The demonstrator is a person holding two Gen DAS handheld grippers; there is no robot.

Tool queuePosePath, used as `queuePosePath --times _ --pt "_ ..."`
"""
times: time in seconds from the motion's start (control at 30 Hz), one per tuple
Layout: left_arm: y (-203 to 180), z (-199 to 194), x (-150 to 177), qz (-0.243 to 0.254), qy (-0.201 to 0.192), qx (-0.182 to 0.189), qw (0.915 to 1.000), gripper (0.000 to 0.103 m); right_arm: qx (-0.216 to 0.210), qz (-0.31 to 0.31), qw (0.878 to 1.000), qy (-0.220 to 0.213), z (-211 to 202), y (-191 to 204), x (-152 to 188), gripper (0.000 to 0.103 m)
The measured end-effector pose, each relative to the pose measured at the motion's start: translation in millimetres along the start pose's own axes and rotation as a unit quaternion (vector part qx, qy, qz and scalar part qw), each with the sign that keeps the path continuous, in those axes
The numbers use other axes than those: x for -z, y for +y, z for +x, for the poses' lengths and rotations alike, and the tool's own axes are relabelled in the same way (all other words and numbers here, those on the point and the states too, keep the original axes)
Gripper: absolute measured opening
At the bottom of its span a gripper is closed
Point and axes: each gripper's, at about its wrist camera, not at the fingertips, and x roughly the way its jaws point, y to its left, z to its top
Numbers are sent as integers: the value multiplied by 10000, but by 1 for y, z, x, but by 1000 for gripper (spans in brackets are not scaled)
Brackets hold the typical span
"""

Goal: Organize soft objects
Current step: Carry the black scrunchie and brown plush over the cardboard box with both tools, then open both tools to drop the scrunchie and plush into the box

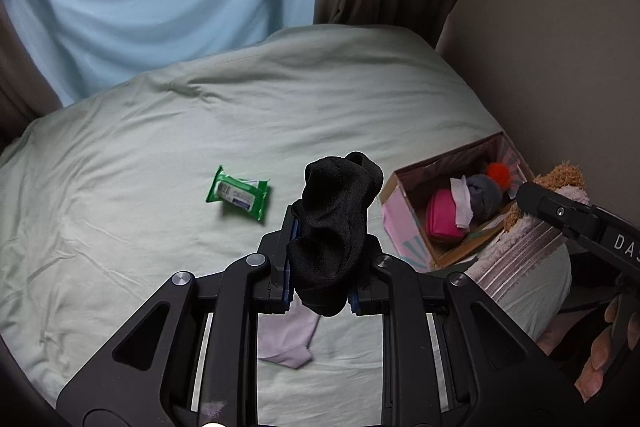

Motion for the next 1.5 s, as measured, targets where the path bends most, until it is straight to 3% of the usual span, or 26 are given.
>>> queuePosePath --times 0.27,0.67,0.93,1.17,1.4,1.47,1.5 --pt "-91 25 -16 -398 47 -58 9992 17 -122 -428 9989 173 -5 -77 -72 41" --pt "-188 114 -30 -718 585 -171 9956 17 -38 -875 9934 745 51 -173 -153 41" --pt "-224 183 -36 -565 1096 -233 9921 17 -77 -709 9889 1300 114 -215 -174 41" --pt "-236 246 -25 -451 1675 -329 9843 17 -131 -318 9843 1734 172 -240 -173 41" --pt "-232 270 -14 -550 1957 -362 9784 17 -262 383 9792 1973 204 -258 -169 41" --pt "-231 269 -14 -604 1967 -263 9782 35 -178 412 9787 2004 207 -256 -167 43" --pt "-232 269 -14 -556 2037 -344 9768 70 -149 404 9785 2015 209 -254 -167 46"
